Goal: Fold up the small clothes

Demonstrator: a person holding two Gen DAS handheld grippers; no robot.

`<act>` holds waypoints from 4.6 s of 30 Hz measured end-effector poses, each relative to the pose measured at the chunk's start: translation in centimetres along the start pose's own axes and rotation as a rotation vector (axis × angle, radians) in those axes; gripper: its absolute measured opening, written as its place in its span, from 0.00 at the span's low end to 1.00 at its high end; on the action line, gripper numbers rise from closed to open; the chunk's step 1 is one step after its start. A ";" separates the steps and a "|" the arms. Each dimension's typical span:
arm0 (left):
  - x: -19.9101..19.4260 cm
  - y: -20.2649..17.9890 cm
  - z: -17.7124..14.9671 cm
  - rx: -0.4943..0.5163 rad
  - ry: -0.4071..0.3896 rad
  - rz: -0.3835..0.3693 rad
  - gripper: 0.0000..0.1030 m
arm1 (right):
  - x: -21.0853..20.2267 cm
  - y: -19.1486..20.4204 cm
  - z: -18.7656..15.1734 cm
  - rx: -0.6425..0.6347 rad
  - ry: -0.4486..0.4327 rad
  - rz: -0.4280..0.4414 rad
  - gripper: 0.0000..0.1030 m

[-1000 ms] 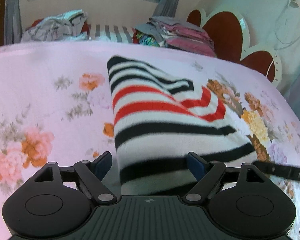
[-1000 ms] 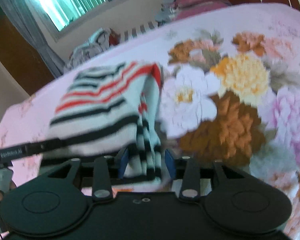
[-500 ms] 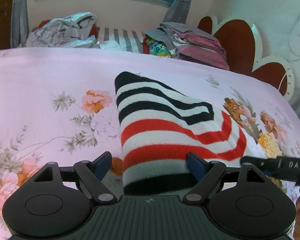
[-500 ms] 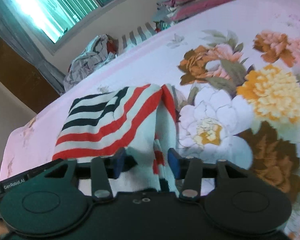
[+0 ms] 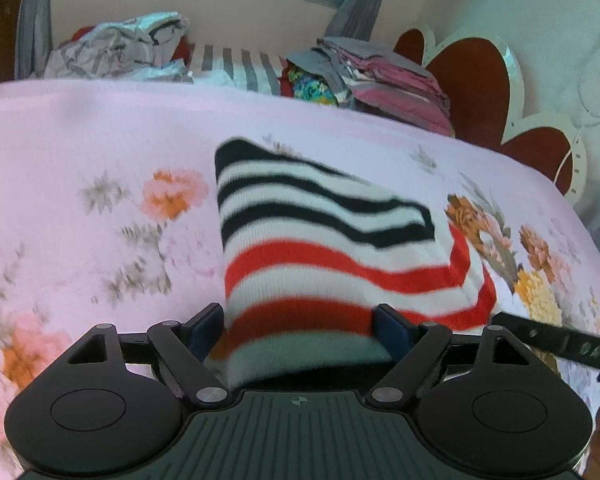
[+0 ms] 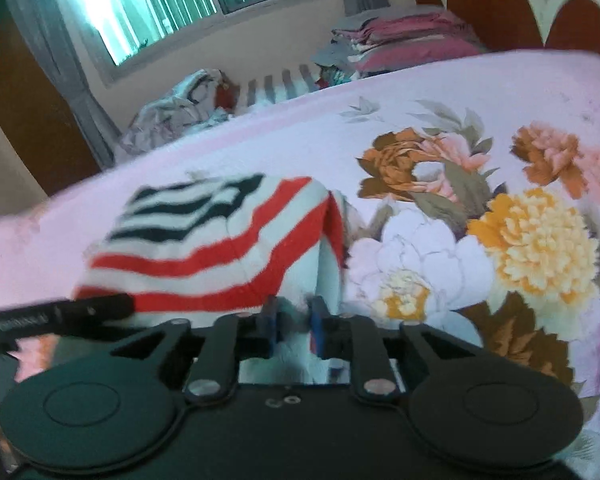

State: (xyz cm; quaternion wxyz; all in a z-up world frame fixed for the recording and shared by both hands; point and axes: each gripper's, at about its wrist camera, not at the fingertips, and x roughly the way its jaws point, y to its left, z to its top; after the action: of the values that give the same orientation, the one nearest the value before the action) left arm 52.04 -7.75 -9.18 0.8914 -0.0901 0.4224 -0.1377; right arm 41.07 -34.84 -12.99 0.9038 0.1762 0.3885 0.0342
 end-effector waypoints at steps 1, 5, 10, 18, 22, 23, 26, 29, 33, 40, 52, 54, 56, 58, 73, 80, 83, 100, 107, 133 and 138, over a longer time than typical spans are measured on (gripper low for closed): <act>0.0 0.1 0.5 -0.007 -0.007 -0.002 0.79 | 0.1 -0.2 0.6 0.018 -0.001 0.015 0.27; 0.9 0.3 2.1 -0.007 -0.018 0.021 0.79 | 2.1 -0.9 2.8 0.098 0.024 0.035 0.34; 2.8 1.3 3.0 -0.036 -0.004 0.039 0.79 | 5.3 -1.5 4.0 0.156 0.069 0.054 0.37; 5.1 1.2 3.2 -0.039 0.016 0.040 0.79 | 5.2 0.8 4.0 -0.011 -0.027 -0.039 0.10; 5.2 0.9 3.7 -0.031 0.014 0.035 0.79 | 4.9 2.1 2.7 -0.173 -0.096 -0.157 0.09; 5.3 0.7 3.8 -0.021 0.011 0.037 0.79 | 5.4 1.9 2.2 -0.176 -0.085 -0.177 0.09; 6.1 0.6 3.8 -0.023 0.031 0.043 0.79 | 6.7 1.1 1.5 -0.165 -0.061 -0.185 0.09; 6.5 0.8 3.6 -0.021 0.038 0.047 0.79 | 6.4 1.2 2.0 -0.157 -0.042 -0.175 0.11; 6.3 0.8 3.6 -0.021 0.038 0.051 0.79 | 4.7 0.7 2.9 -0.078 -0.074 -0.147 0.25; 4.2 0.7 3.3 0.002 0.024 0.044 0.79 | 1.4 3.2 3.1 -0.151 -0.122 -0.060 0.23; -1.6 2.3 -0.9 -0.029 -0.013 0.010 0.79 | 0.6 4.6 -1.4 -0.274 -0.043 -0.064 0.16; -1.5 2.3 -1.4 -0.038 -0.018 0.013 0.79 | 1.3 4.1 -1.8 -0.295 -0.028 -0.101 0.13; -0.8 2.0 -1.6 -0.023 -0.018 0.022 0.81 | 1.9 3.5 -2.1 -0.282 -0.025 -0.110 0.10; -0.6 1.7 -1.8 0.007 -0.031 0.054 0.88 | 1.9 3.5 -2.0 -0.268 -0.021 -0.109 0.10; -3.8 1.1 -5.4 0.042 0.038 -0.005 0.88 | -5.2 4.4 -5.4 -0.239 -0.067 -0.091 0.19; -3.8 1.2 -6.3 0.061 0.059 -0.029 0.88 | -4.5 3.6 -8.0 -0.194 0.022 -0.215 0.21; -3.9 1.3 -6.3 0.072 0.067 -0.042 0.88 | -4.7 2.7 -8.3 -0.092 0.035 -0.203 0.22; -2.8 3.2 -2.2 -0.093 0.108 -0.145 0.88 | -4.4 1.2 -3.4 0.029 0.014 -0.090 0.66; 0.1 2.7 -1.7 -0.114 0.138 -0.174 0.96 | 0.8 -1.4 -1.0 0.112 0.065 0.058 0.69; 0.7 0.4 -0.3 -0.059 0.104 -0.177 0.58 | 3.0 -1.4 -0.5 0.183 0.096 0.268 0.32; -1.9 1.5 0.2 -0.042 0.071 -0.187 0.57 | 1.6 0.8 -0.5 0.176 0.074 0.291 0.32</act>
State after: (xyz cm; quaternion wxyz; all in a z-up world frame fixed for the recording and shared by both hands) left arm 51.29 -5.73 -8.07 0.8571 -0.1430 0.4461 -0.2143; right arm 41.93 -33.67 -14.17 0.8554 0.3076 0.3934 0.1372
